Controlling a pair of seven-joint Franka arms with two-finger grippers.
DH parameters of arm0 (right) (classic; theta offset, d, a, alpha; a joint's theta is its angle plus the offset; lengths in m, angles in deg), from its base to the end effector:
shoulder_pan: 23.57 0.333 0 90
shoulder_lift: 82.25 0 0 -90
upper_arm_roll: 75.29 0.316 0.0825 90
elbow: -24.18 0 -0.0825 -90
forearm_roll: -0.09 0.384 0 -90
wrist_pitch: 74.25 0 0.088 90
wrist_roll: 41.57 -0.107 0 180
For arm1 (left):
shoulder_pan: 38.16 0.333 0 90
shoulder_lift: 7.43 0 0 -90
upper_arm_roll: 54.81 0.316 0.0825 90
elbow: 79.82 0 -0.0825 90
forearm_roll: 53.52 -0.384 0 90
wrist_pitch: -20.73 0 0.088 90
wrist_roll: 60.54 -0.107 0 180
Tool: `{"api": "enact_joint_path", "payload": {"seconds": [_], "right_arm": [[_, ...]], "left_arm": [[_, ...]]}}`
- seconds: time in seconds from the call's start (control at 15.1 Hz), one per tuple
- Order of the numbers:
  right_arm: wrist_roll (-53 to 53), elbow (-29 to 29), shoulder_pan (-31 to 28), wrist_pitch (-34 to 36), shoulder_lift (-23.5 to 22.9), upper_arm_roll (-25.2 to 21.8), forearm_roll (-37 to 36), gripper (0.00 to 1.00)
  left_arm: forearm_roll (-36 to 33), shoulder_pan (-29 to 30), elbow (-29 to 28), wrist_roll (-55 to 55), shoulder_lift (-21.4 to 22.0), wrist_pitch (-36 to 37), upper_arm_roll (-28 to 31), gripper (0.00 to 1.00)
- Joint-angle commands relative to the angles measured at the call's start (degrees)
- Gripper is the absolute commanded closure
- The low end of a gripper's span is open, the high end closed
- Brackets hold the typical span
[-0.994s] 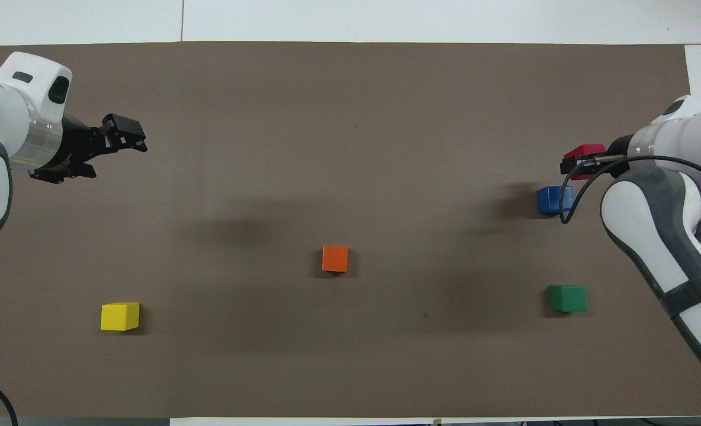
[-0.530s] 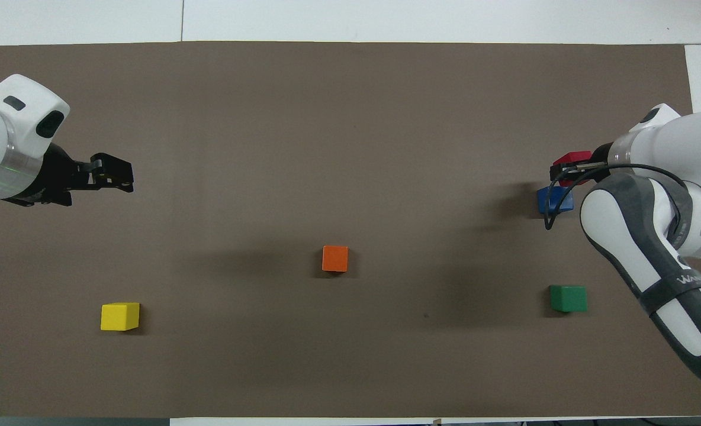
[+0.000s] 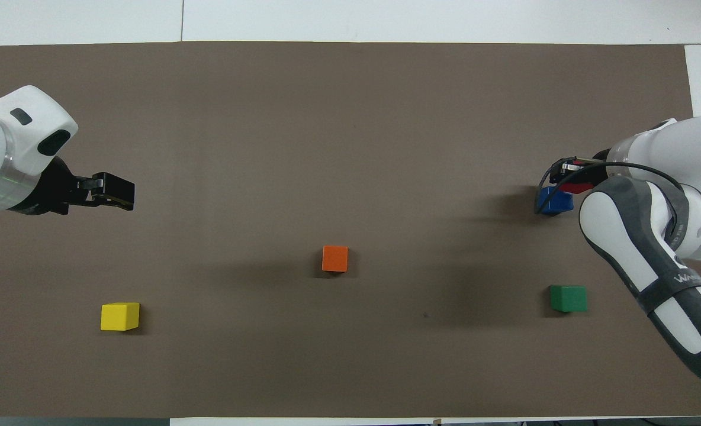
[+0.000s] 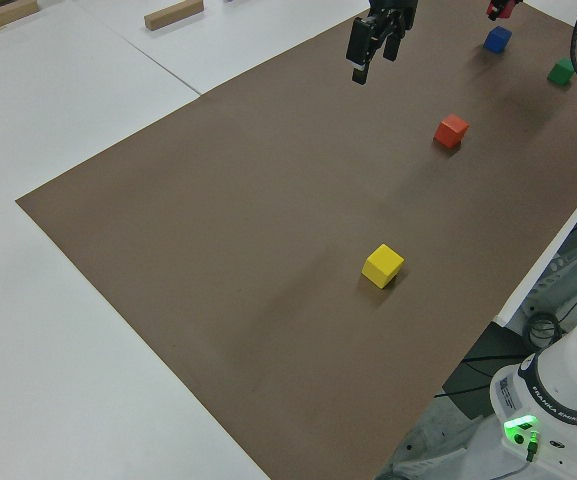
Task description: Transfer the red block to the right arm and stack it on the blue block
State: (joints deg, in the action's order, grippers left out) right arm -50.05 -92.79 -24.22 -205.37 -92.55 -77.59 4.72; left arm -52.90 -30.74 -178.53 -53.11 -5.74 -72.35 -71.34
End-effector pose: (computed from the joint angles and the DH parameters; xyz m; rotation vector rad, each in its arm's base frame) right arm 0.5876 -0.0279 0.3615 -3.0573 0.3837 -0.0997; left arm 0.5377 -0.0893 0.5728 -3.1317 0.0438 0.1090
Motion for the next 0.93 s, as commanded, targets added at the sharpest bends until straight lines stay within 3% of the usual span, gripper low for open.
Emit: {"api": "enact_joint_path", "payload": {"seconds": [0.0, 0.27, 0.86], "right_arm": [[-2.5, -1.2, -0.7, 0.6, 1.0, 0.5, -1.6, 1.00], [-2.2, -2.5, -0.6, 0.7, 1.6, 0.5, -1.6, 1.00], [-0.7, -3.8, -0.7, 0.5, 2.0, 0.5, -1.6, 1.00]], "left_arm": [[-1.8, -4.1, 2.6, -1.3, -2.6, 2.5, 2.9, 0.00], [-2.5, -10.1, 2.3, -0.9, -1.5, 4.8, 9.5, 0.00], [-2.5, -9.1, 1.3, -1.2, 1.2, 4.5, 9.6, 0.00]]}}
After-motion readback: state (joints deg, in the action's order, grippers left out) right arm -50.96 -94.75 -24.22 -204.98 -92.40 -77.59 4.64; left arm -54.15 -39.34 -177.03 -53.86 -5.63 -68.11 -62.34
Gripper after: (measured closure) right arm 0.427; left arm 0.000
